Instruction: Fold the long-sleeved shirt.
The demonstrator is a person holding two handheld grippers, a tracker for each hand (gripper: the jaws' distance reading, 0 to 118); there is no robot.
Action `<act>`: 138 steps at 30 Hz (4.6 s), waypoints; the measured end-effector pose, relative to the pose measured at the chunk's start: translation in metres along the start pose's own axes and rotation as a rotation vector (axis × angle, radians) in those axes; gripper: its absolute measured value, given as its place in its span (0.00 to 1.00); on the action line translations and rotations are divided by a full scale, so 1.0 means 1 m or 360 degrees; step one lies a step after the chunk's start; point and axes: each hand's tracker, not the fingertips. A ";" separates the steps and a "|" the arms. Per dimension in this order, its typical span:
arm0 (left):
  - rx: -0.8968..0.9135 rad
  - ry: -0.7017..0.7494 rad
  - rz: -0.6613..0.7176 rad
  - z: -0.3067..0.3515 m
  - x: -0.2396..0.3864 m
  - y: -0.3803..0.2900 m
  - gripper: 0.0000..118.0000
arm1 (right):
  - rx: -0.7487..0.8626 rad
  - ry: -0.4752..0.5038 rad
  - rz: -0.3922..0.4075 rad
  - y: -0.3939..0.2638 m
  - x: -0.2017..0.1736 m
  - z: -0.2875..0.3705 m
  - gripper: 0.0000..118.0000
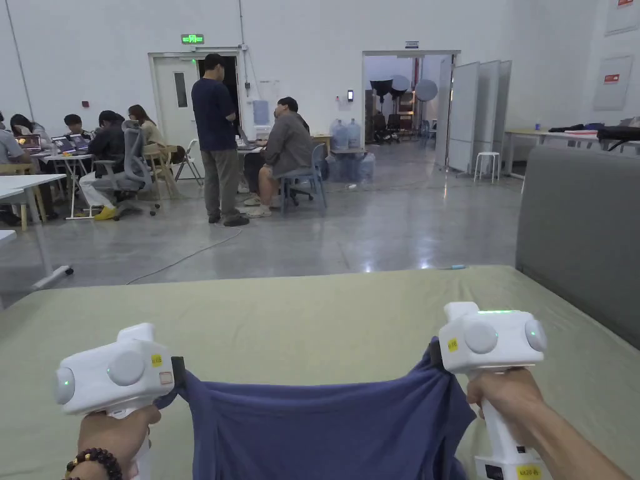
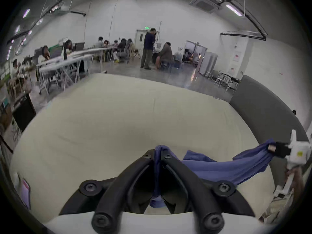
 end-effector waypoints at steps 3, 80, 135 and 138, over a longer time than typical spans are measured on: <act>0.0012 -0.0047 -0.0002 0.020 -0.003 0.000 0.00 | 0.0013 0.0016 -0.0031 -0.010 0.007 0.014 0.00; -0.0733 0.0212 -0.0326 -0.068 -0.010 -0.170 0.00 | -0.0546 0.0112 0.0182 -0.138 -0.017 -0.038 0.00; 0.0674 -0.0012 0.0005 0.168 0.074 0.291 0.00 | 0.0682 -0.0163 0.0144 0.321 -0.014 0.228 0.00; 0.0680 -0.0003 -0.0009 0.169 0.080 0.301 0.00 | 0.0632 -0.0142 0.0159 0.330 -0.013 0.228 0.00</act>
